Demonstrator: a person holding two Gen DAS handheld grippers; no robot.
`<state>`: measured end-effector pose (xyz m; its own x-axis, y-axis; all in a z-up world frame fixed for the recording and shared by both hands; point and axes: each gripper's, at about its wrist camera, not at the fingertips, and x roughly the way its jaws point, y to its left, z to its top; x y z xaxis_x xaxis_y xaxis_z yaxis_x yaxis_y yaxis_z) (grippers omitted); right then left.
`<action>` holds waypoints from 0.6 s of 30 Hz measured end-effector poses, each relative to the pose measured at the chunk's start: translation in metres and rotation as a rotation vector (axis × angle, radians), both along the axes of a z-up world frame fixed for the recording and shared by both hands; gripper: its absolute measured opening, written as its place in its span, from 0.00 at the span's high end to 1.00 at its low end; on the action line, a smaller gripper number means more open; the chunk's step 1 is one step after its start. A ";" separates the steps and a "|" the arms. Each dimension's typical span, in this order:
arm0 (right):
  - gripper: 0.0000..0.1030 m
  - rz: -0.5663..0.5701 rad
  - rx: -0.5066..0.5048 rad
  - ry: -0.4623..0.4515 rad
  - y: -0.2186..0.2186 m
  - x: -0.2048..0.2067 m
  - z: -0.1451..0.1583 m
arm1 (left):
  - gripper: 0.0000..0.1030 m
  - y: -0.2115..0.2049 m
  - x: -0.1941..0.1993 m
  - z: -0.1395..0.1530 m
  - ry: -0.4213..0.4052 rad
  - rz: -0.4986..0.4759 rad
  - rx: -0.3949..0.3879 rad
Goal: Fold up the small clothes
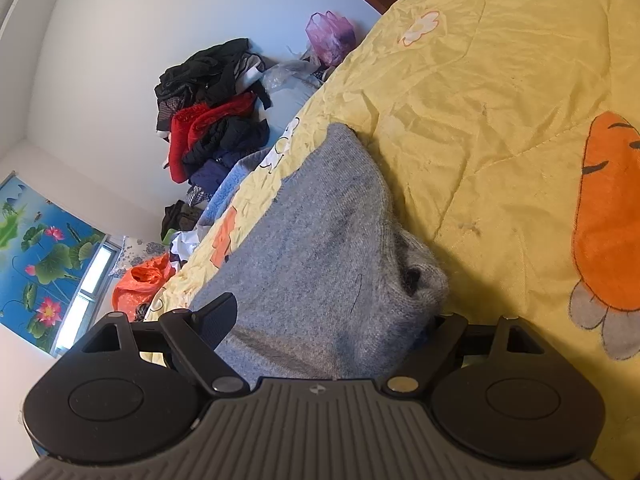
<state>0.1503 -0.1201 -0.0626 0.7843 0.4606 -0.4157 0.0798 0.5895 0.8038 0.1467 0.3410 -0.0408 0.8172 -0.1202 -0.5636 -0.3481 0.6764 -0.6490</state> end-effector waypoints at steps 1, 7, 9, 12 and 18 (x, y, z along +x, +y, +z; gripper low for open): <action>0.17 -0.002 -0.001 -0.001 0.001 0.000 0.000 | 0.16 0.002 -0.003 -0.003 -0.026 0.007 -0.036; 0.41 -0.050 0.072 0.011 -0.005 0.001 -0.008 | 0.84 0.012 -0.014 -0.016 0.000 0.076 -0.078; 0.50 -0.062 0.082 0.026 -0.008 0.001 -0.014 | 0.85 0.018 -0.016 -0.021 0.006 0.087 -0.088; 0.50 -0.057 0.069 0.025 -0.005 0.002 -0.014 | 0.83 0.019 -0.014 -0.020 0.009 0.082 -0.099; 0.85 -0.078 0.085 0.072 -0.004 0.010 -0.027 | 0.91 -0.001 -0.004 -0.007 0.003 0.052 0.068</action>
<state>0.1608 -0.1244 -0.0892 0.7887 0.4353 -0.4343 0.1822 0.5091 0.8412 0.1426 0.3403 -0.0481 0.8196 -0.0390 -0.5716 -0.3859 0.6998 -0.6011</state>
